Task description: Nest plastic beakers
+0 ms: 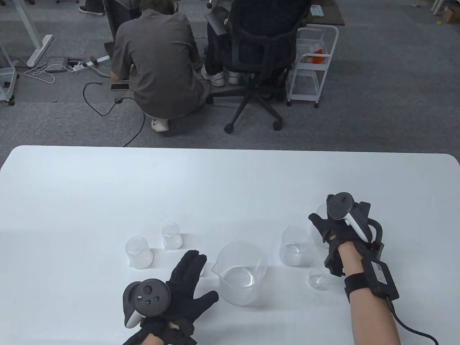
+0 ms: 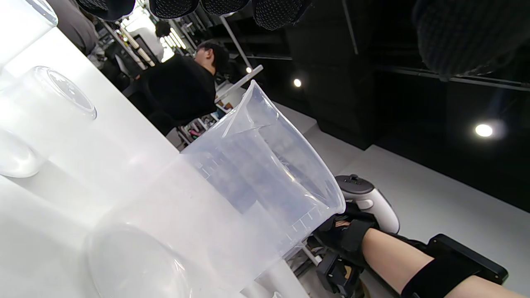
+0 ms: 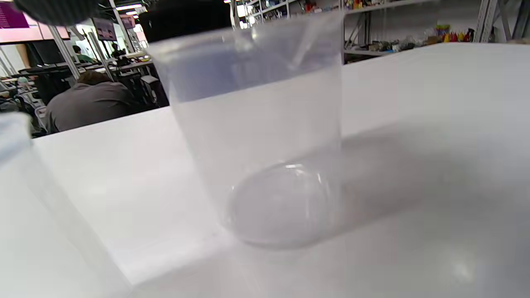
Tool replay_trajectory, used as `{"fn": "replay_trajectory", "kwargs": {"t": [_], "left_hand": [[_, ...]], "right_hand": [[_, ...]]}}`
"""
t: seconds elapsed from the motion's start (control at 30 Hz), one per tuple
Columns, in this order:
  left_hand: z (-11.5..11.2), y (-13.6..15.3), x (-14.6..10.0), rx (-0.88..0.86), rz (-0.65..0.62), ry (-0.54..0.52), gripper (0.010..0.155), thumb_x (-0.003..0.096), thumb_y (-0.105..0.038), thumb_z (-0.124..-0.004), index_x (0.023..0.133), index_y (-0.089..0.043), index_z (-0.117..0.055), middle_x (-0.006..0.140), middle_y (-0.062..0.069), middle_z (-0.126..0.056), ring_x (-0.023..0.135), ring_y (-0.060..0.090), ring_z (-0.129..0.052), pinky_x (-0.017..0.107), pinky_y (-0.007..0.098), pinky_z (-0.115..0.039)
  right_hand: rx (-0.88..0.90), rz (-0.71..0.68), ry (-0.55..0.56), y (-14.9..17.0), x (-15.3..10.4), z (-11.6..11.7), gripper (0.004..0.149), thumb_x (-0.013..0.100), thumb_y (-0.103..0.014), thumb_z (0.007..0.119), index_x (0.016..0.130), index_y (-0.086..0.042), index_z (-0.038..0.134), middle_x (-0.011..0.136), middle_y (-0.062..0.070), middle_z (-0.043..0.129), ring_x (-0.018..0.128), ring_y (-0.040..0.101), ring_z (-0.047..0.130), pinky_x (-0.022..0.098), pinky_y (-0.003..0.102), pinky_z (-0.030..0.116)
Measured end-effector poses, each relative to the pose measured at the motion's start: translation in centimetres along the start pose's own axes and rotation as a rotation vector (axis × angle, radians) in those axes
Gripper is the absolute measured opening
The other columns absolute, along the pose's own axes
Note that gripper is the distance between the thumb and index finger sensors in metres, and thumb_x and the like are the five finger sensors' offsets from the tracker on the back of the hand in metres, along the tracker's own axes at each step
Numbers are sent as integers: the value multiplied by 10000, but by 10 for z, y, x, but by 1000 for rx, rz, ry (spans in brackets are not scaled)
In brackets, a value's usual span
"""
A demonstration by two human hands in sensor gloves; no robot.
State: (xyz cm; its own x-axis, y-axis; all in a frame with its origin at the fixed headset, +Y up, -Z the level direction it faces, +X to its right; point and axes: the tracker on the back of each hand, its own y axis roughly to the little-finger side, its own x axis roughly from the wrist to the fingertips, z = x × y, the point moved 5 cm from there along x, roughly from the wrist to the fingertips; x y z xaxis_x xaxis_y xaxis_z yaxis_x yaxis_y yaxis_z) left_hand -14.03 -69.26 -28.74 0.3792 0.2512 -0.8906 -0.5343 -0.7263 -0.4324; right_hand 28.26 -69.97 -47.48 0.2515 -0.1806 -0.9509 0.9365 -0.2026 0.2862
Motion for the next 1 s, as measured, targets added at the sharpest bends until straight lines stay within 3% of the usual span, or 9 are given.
{"fn": "replay_trajectory", "kwargs": {"t": [0.1, 0.23, 0.3, 0.6, 0.77, 1.0], "left_hand": [[0, 0, 0, 6, 0, 3, 944, 404, -719, -693, 1069, -112, -409, 1114, 218, -286, 1035, 552, -403, 680, 690, -515], [-1, 0, 0, 10, 1, 5, 943, 406, -717, -692, 1069, -113, -405, 1114, 218, -286, 1036, 550, -403, 681, 690, -515], [-2, 0, 0, 17, 3, 9, 946, 404, -719, -692, 1070, -112, -402, 1114, 220, -283, 1036, 551, -399, 680, 692, -513], [0, 1, 0, 25, 4, -6, 945, 405, -718, -690, 1070, -113, -400, 1114, 218, -275, 1037, 550, -393, 682, 697, -503], [-1, 1, 0, 29, 3, -4, 946, 404, -717, -692, 1070, -111, -401, 1113, 220, -276, 1037, 551, -392, 682, 697, -502], [-2, 1, 0, 34, 6, 3, 946, 405, -717, -691, 1070, -111, -401, 1113, 219, -275, 1038, 549, -392, 682, 697, -502]], "right_hand": [[-2, 11, -67, 4, 5, 14, 823, 441, -647, 673, 1061, -245, 309, 1192, 105, 175, 1102, 449, 258, 730, 671, 388], [-91, 35, -29, 9, 8, 17, 774, 457, -603, 646, 1056, -245, 312, 1177, 107, 141, 1089, 439, 292, 724, 614, 473], [-54, 26, -19, 10, 9, 18, 751, 459, -597, 634, 1053, -246, 338, 1170, 117, 130, 1075, 445, 281, 719, 592, 478], [-2, -8, 99, 18, 5, 8, 743, 445, -584, 713, 1033, -210, 455, 1153, 186, 263, 1014, 482, 387, 683, 532, 533], [-9, -60, 163, 19, -10, -19, 749, 447, -585, 712, 1035, -204, 447, 1154, 185, 256, 1018, 478, 380, 686, 531, 529], [-22, -249, 291, -9, -56, -77, 759, 449, -590, 715, 1040, -201, 441, 1161, 183, 261, 1025, 474, 385, 689, 540, 527]]}}
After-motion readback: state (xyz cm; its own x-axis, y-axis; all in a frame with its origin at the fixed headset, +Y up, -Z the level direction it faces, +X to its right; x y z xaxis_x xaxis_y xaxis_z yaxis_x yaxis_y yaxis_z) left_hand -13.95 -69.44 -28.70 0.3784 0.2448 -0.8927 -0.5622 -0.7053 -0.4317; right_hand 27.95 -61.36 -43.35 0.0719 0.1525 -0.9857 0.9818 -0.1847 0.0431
